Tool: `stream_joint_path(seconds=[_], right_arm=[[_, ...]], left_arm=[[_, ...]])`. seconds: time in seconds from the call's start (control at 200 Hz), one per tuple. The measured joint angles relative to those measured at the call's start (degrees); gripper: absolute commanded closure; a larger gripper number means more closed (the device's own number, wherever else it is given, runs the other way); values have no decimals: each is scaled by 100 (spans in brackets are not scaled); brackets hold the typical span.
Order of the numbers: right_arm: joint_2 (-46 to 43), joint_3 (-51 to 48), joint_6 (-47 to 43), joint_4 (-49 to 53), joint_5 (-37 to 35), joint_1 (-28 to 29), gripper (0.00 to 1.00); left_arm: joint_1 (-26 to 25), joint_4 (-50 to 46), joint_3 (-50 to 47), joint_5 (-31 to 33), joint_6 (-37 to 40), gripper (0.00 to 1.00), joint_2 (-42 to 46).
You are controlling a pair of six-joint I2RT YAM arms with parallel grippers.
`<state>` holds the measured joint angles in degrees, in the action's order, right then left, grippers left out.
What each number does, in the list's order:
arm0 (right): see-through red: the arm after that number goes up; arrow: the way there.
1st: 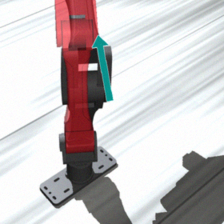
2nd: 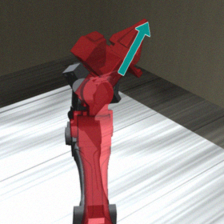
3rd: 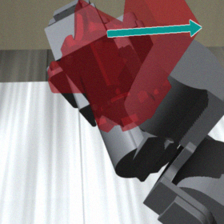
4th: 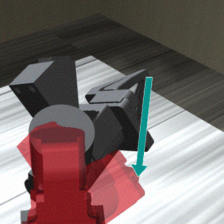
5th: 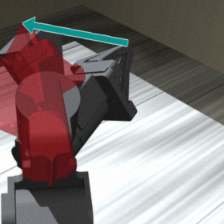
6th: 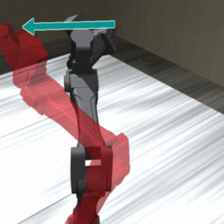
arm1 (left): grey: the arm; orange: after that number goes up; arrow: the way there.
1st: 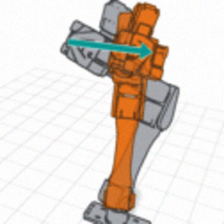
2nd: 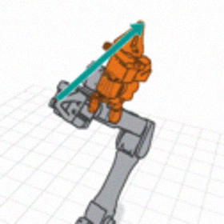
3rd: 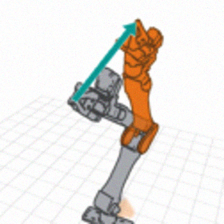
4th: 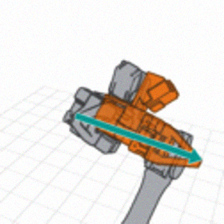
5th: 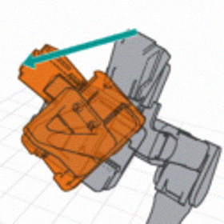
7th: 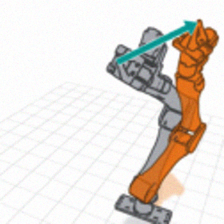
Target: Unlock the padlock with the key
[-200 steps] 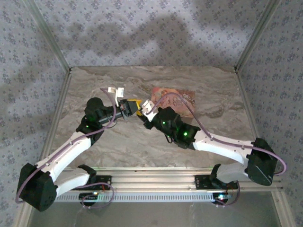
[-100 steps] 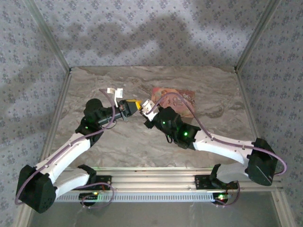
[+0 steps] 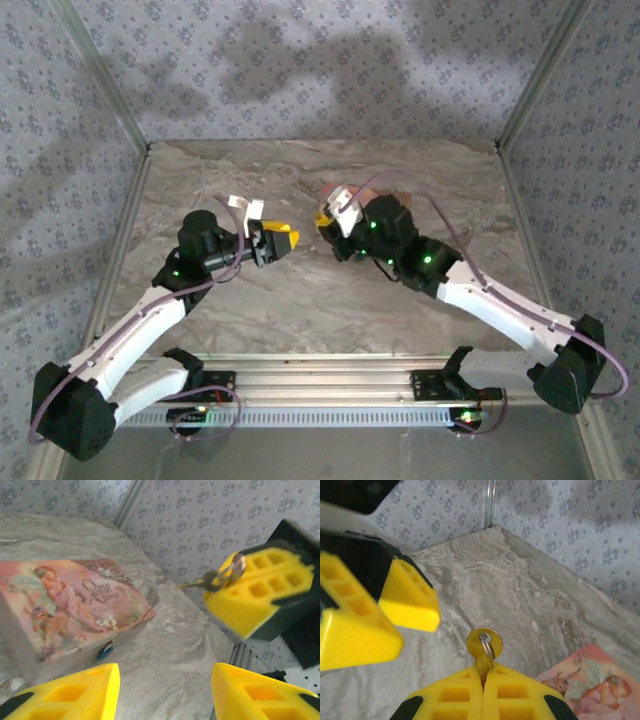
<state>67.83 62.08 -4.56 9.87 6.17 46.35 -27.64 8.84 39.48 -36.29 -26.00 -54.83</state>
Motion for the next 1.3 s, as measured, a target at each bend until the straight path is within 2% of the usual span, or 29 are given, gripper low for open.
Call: stream_joint_path(seconds=[0.16, 0.29, 0.48, 0.58, 0.74, 0.889, 1.054, 1.299], right_arm=[[46, 527, 304, 1261, 1147, -584, 100], [225, 848, 382, 2131, 1862, -750, 100], [614, 1084, 389, 3185, 2599, -743, 100], [863, 1217, 387, 3685, 2684, -699, 100], [1202, 1451, 345, 4356, 2240, -498, 100], [1403, 1534, 280, 4719, 1926, -319, 100], [1565, 1692, 199, 4948, 1801, -120, 100], [1676, 1738, 157, 5012, 1825, -17, 100]], left_arm=[[24, -651, 59, 83, 1390, 44, 629], [-247, -575, -72, 181, 2592, 44, 1104], [-1596, -588, -111, 1003, 4594, 44, 811], [-1982, -501, -208, 1384, 5298, 44, 420], [-2015, -254, -544, 1751, 5884, 44, 118], [-2015, -116, -640, 1788, 6105, 48, -15], [-2017, 81, -643, 1674, 6210, 55, -50], [-2050, 85, -640, 1379, 6262, 56, -188]])
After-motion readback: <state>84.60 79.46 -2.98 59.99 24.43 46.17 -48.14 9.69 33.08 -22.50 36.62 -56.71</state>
